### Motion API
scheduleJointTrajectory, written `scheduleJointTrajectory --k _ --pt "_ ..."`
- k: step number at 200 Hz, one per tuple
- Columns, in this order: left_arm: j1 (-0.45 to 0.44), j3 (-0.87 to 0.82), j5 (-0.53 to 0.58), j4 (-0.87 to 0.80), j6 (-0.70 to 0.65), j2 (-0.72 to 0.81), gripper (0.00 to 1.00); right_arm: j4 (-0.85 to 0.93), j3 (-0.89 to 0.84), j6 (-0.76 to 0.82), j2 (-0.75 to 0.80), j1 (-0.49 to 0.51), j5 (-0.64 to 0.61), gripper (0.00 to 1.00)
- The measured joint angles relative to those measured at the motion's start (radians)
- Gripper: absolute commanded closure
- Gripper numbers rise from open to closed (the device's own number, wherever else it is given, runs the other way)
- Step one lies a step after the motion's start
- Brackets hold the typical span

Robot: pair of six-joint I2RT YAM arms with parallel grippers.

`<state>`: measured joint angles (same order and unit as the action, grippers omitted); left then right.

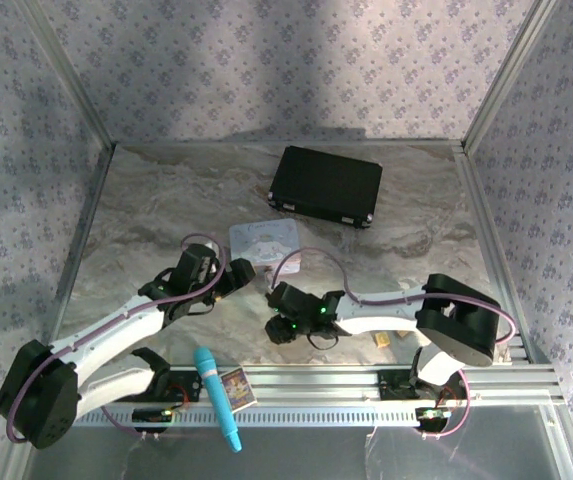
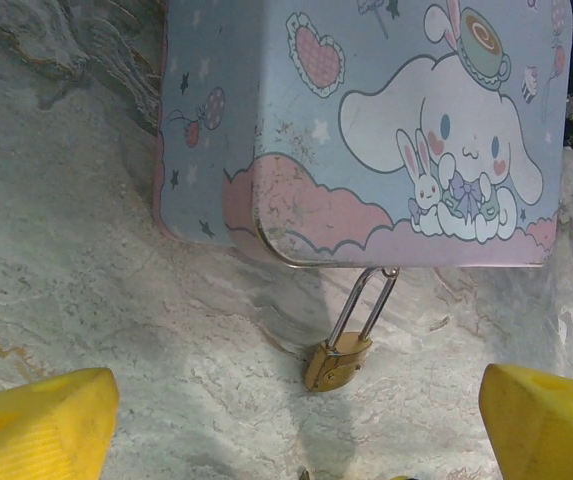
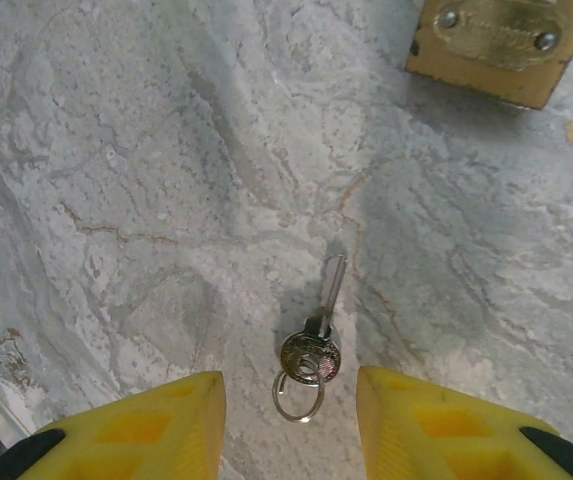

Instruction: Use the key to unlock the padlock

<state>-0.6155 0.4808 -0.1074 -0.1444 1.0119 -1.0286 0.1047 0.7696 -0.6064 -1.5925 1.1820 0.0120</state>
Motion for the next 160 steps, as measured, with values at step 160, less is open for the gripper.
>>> scheduleJointTrajectory --k 160 --pt "0.0 -0.011 0.03 0.009 -0.001 0.003 0.21 0.082 0.039 -0.03 -0.032 -0.029 -0.008 1.0"
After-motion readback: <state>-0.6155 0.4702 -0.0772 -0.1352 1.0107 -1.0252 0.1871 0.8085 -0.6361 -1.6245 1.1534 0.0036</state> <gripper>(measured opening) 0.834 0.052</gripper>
